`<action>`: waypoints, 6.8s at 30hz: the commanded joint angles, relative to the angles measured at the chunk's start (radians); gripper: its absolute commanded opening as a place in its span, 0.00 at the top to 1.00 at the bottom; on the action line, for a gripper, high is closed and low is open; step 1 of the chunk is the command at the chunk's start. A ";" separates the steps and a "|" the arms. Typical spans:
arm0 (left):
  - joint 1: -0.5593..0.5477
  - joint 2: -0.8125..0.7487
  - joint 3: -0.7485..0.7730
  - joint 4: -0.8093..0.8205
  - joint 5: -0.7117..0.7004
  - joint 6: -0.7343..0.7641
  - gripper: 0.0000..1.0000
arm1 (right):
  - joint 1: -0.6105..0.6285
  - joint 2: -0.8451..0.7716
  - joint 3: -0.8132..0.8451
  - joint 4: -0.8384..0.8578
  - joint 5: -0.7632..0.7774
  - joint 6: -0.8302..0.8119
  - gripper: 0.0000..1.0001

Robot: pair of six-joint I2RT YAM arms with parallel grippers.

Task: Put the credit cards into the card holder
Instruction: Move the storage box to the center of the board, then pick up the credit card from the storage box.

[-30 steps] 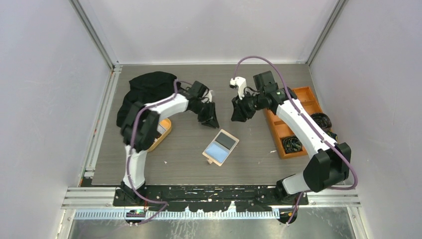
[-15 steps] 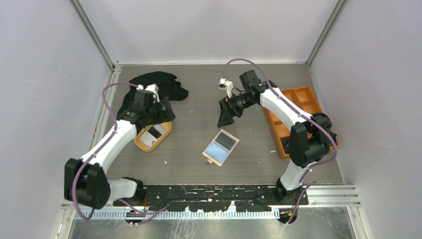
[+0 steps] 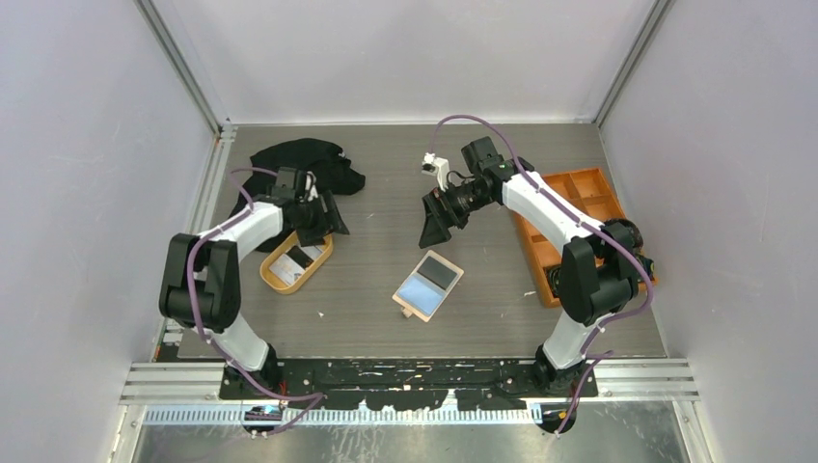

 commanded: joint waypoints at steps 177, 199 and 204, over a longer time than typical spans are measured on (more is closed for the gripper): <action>-0.241 -0.406 -0.492 0.342 -0.224 -0.475 1.00 | 0.326 0.502 0.237 0.383 0.204 0.938 0.53; -0.243 -0.547 -0.483 0.245 -0.259 -0.395 0.84 | 0.232 0.425 0.221 0.399 0.074 0.919 0.62; -0.242 -0.598 -0.491 0.219 -0.261 -0.385 0.84 | 0.216 0.418 0.210 0.392 0.057 0.914 0.68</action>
